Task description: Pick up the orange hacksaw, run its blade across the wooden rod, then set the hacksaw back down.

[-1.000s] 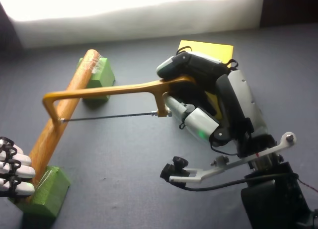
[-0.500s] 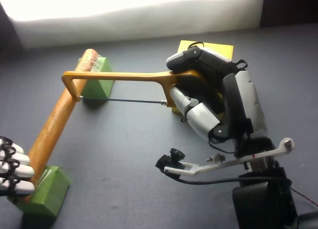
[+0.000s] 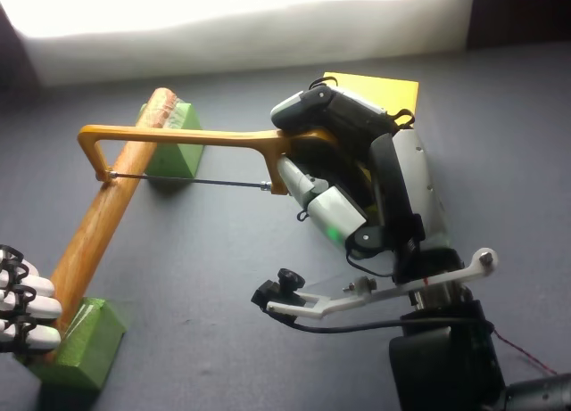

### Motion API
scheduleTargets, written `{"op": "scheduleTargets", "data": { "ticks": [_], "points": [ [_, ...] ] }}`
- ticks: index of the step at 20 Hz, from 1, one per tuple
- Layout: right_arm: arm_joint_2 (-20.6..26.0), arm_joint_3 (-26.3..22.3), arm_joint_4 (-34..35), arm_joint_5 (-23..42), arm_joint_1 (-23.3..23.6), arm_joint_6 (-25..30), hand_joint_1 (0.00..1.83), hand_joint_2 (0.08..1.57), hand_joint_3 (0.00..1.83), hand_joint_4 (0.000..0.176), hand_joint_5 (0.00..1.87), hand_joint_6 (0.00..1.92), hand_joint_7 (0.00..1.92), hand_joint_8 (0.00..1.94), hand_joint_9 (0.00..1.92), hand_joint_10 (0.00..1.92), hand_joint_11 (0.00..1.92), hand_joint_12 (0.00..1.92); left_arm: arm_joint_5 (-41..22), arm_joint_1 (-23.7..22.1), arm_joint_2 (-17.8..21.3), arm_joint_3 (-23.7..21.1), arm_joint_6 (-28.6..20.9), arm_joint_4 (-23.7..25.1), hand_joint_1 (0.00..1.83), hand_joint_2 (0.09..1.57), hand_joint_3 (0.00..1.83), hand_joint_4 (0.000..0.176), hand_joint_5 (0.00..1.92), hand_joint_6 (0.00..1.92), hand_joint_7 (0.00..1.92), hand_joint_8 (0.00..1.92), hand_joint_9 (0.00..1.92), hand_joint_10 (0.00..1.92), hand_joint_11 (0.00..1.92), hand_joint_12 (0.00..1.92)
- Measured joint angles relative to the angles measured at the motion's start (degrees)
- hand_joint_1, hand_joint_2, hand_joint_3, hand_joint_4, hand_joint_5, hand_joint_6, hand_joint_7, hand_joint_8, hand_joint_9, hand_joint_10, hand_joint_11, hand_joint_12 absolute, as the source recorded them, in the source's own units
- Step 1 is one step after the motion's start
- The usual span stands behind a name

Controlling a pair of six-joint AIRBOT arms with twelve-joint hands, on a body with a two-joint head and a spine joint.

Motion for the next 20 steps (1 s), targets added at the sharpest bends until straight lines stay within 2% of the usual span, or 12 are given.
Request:
{"op": "scheduleTargets", "data": {
  "ticks": [3,5,6,10,13,14,16,20],
  "points": [
    [-0.61,0.07,0.48,-1.03,0.04,-0.02,1.48,1.16,0.00,0.000,0.78,1.03,0.79,1.13,0.91,1.25,0.76,1.73,-0.09,0.00,0.00,0.00,0.00,0.00,0.06,1.22,0.00,0.000,0.07,0.00,0.09,0.00,0.10,0.00,0.00,0.30],
    [-1.53,0.50,0.33,-1.77,0.04,-0.07,1.48,1.15,0.00,0.000,0.78,1.00,0.84,1.06,0.95,1.20,0.77,1.71,-0.04,0.00,0.00,0.02,0.00,0.00,0.06,1.22,0.00,0.000,0.06,0.00,0.06,0.00,0.06,0.01,0.00,0.15],
    [-2.08,1.11,0.28,-2.19,0.09,-0.09,1.49,1.14,0.00,0.000,0.81,0.98,0.84,1.06,0.95,1.19,0.78,1.70,-0.02,0.00,0.00,0.02,0.00,0.02,0.08,1.21,0.00,0.000,0.08,0.00,0.08,0.00,0.08,0.00,0.00,0.21],
    [-4.94,5.18,0.68,-3.52,1.46,0.17,1.48,1.16,0.00,0.000,0.77,1.01,0.79,1.14,0.93,1.24,0.77,1.72,-0.04,0.00,0.00,0.02,0.00,0.02,0.06,1.22,0.00,0.000,0.08,0.00,0.10,0.00,0.11,0.00,0.00,0.25],
    [-7.56,7.89,0.46,-4.17,2.32,1.07,1.48,1.15,0.00,0.000,0.81,0.96,0.80,1.13,0.94,1.22,0.76,1.72,-0.04,0.00,0.00,0.02,0.02,0.00,0.06,1.22,0.00,0.000,0.08,0.00,0.08,0.00,0.08,0.00,0.00,0.23],
    [-8.68,8.79,0.35,-4.50,2.36,1.38,1.48,1.15,0.00,0.000,0.82,0.96,0.81,1.12,0.94,1.22,0.76,1.73,-0.02,0.00,0.00,0.02,0.00,0.00,0.05,1.21,0.00,0.000,0.10,0.00,0.11,0.00,0.10,0.00,0.00,0.30],
    [-10.49,10.03,0.72,-5.44,2.95,1.49,1.49,1.15,0.00,0.000,0.80,0.99,0.83,1.09,0.96,1.18,0.76,1.71,-0.02,0.00,0.00,0.02,0.00,0.00,0.02,1.21,0.00,0.000,0.09,0.00,0.10,0.00,0.10,0.00,0.00,0.28],
    [-14.47,13.60,0.70,-6.32,4.79,2.47,1.49,1.14,0.00,0.000,0.84,0.94,0.85,1.05,0.98,1.16,0.76,1.70,-0.02,0.00,0.00,0.00,0.02,0.00,0.06,1.21,0.00,0.000,0.10,0.00,0.11,0.00,0.11,0.00,0.00,0.27]
  ]
}}
